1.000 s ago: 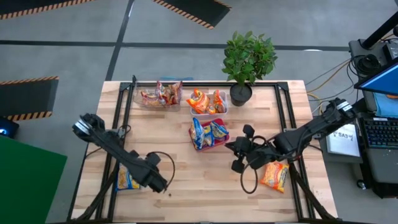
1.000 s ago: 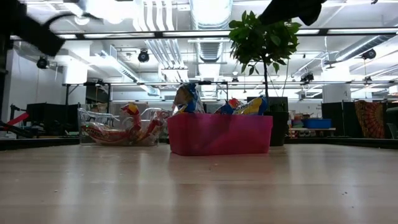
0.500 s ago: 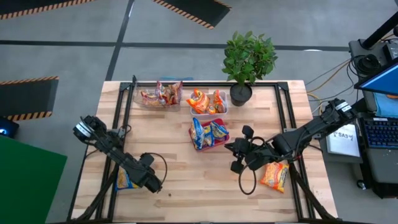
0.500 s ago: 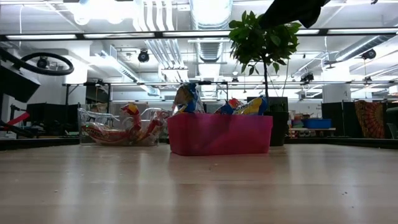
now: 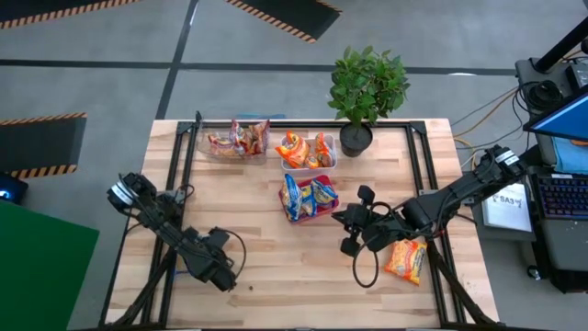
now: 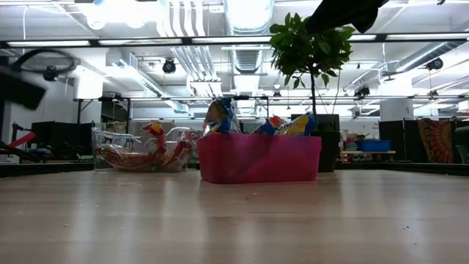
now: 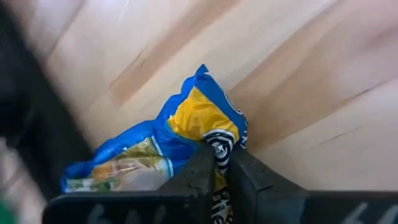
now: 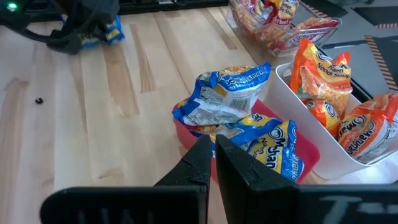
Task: Sort Maruchan noodles
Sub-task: Put the blue noodle pack into the red bin
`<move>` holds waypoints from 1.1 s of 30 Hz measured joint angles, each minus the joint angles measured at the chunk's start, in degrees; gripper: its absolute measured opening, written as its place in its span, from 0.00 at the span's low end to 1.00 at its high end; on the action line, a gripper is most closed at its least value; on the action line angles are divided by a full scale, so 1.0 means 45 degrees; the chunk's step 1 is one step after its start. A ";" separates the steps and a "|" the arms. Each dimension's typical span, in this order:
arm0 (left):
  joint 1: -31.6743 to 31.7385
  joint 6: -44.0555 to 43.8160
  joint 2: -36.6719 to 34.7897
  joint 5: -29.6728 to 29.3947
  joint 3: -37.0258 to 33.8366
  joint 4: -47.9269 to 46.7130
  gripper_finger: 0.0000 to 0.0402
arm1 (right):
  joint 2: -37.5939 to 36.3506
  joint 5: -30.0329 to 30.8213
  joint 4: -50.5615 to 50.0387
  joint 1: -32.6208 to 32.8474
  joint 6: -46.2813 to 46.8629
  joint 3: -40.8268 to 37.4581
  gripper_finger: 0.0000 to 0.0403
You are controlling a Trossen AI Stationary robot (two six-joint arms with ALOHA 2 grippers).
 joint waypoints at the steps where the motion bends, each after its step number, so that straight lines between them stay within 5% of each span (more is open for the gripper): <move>1: 0.0007 0.0114 0.0000 -0.0612 0.0185 0.0141 0.03 | 0.0000 0.0000 0.0037 0.0000 0.0000 0.0000 0.03; 10: 0.0007 0.3850 -0.0215 -0.6571 0.2403 0.0244 0.01 | 0.0611 -0.0050 0.1425 -0.0005 -0.1180 0.0000 0.03; 16: 0.0017 0.8724 -0.0350 -0.9672 0.3574 0.1303 0.00 | 0.1855 -0.1016 0.3823 -0.0145 -0.3871 0.0040 0.03; 24: 0.0070 1.3319 -0.0350 -1.0752 0.4358 0.2980 0.00 | 0.3452 -0.4012 0.4260 -0.0763 -0.5946 0.1465 0.14; 33: 0.0041 1.5954 -0.0355 -1.0562 0.4387 0.5149 0.00 | 0.5218 -0.4096 0.4170 -0.1013 -0.9448 0.3061 0.47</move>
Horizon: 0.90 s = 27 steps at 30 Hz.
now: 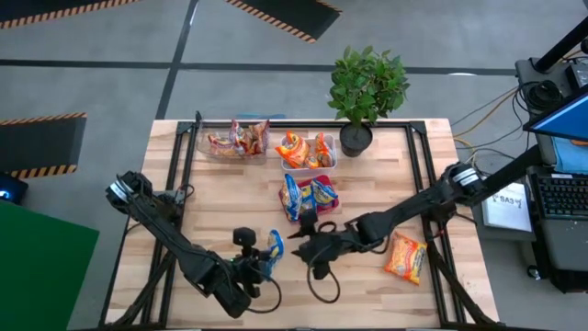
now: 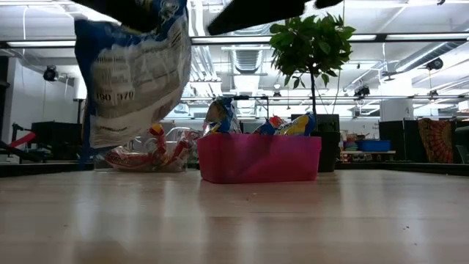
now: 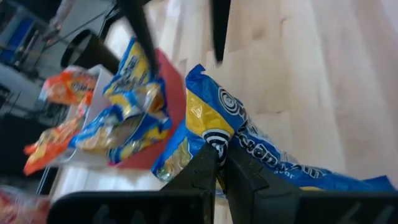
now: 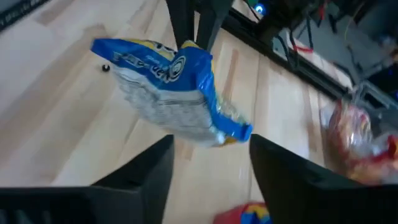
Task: Sort Maruchan noodles
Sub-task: Put the blue noodle pack into the red bin
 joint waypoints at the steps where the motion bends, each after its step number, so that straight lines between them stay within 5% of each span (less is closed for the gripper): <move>1: 0.0000 0.0303 0.0000 0.0066 0.0000 0.0206 0.00 | 0.0167 -0.0014 0.0029 -0.0038 -0.0408 0.0166 0.50; 8: 0.0024 0.1121 0.0000 0.0267 0.0000 0.0805 0.00 | 0.1090 -0.1579 -0.0399 -0.0376 -0.1451 0.1285 0.61; 16: 0.0062 0.1417 0.0005 0.0267 0.0000 0.1080 0.00 | 0.1592 -0.3525 -0.0475 -0.0647 -0.1688 0.1952 0.59; 21: 0.0073 0.1801 0.0005 0.0253 0.0000 0.1309 0.00 | 0.1669 -0.3670 -0.0504 -0.0669 -0.1683 0.2073 0.45; 27: 0.0085 0.1898 0.0005 0.0248 0.0000 0.1307 0.00 | 0.1658 -0.3670 -0.0601 -0.0663 -0.1539 0.2073 0.12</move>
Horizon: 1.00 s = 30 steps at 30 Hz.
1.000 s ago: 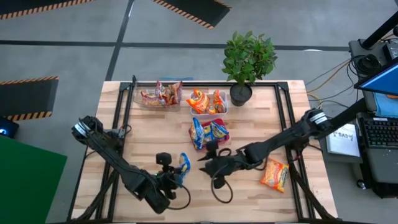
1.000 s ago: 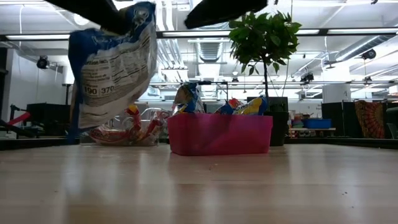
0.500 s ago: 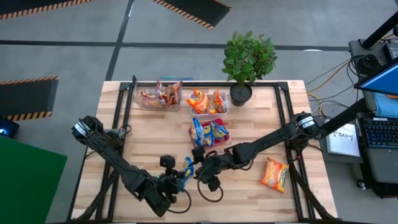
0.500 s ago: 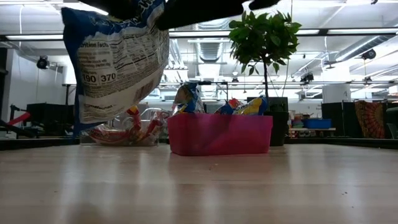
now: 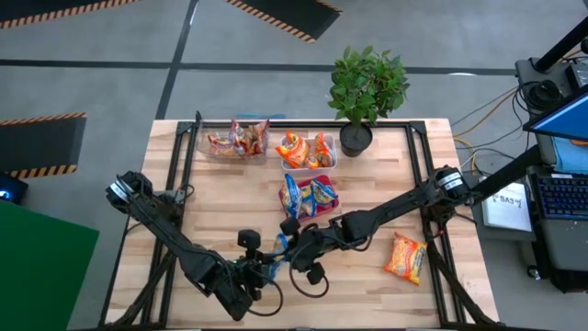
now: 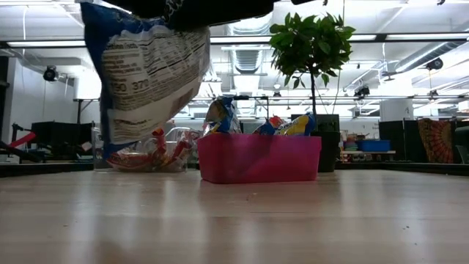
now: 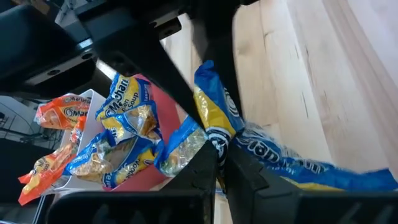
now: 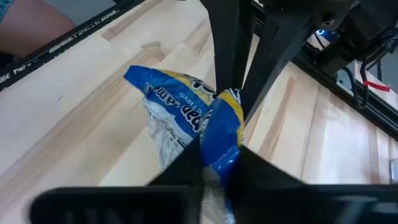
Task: Sort Maruchan noodles
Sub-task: Put the blue noodle pack into the red bin
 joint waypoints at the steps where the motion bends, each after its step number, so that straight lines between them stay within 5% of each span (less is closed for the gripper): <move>1: 0.0002 0.0002 -0.0018 0.0002 0.0000 0.0001 0.01 | -0.0020 0.0004 -0.0031 0.0000 -0.0004 0.0000 0.07; 11: -0.0027 0.0015 -0.1711 -0.0035 0.0000 -0.1345 0.24 | -0.0101 0.0150 -0.1771 -0.0003 0.0540 0.0651 0.03; 15: -0.0066 0.0015 -0.2606 -0.0485 -0.0039 -0.2399 0.34 | -0.0250 0.1613 -0.3527 0.0009 0.0679 0.1372 0.03; 25: -0.0158 -0.0591 -0.4890 -0.3843 -0.2374 -0.2132 0.43 | -0.1262 0.3983 -0.8550 -0.0781 0.2757 0.3535 0.02; 30: -0.0095 -0.1589 -0.5635 -0.5417 -0.3867 -0.1491 0.42 | -0.1497 0.5464 -0.8852 -0.1919 0.3301 0.3798 0.02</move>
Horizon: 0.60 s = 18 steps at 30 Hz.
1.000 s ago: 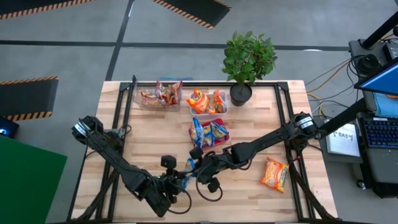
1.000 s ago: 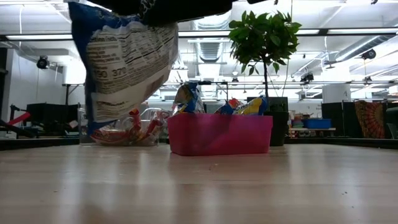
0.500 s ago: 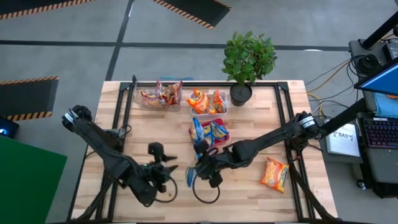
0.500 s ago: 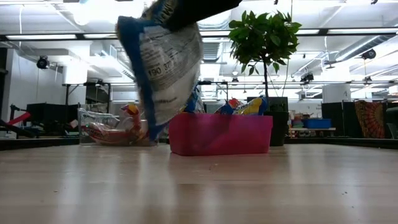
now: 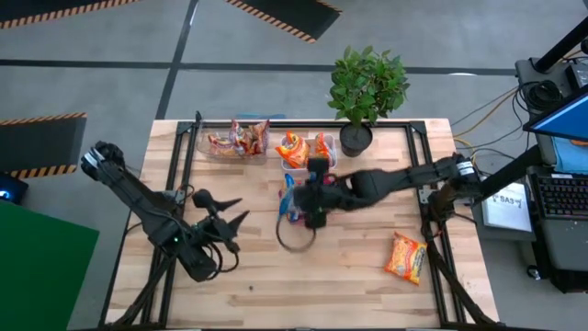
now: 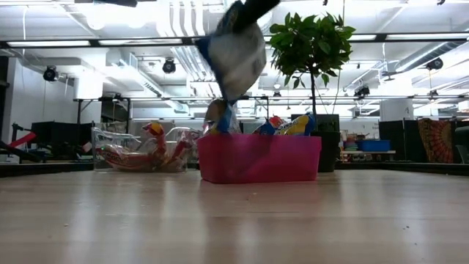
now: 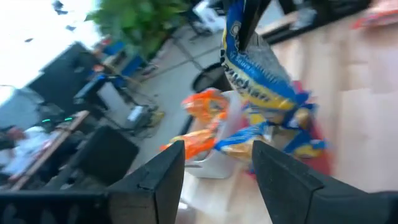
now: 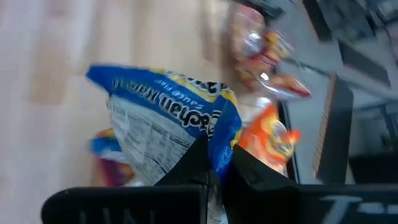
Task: Sort Maruchan noodles
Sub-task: Put the blue noodle pack into the red bin
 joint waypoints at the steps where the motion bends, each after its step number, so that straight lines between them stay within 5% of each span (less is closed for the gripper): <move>1: 0.0004 -0.0220 -0.0103 -0.0356 -0.0249 -0.0033 0.42 | -0.0006 0.0023 0.0170 -0.0303 0.0234 -0.0119 0.02; 7: 0.0024 -0.0524 -0.0428 -0.1334 -0.1128 -0.0027 0.40 | 0.0177 0.1091 0.0269 -0.1817 0.1685 -0.1432 0.02; 18: 0.0024 -0.0824 -0.0356 -0.1330 -0.1165 0.0007 0.39 | 0.0261 0.0010 0.0646 -0.1669 0.3801 -0.2911 0.02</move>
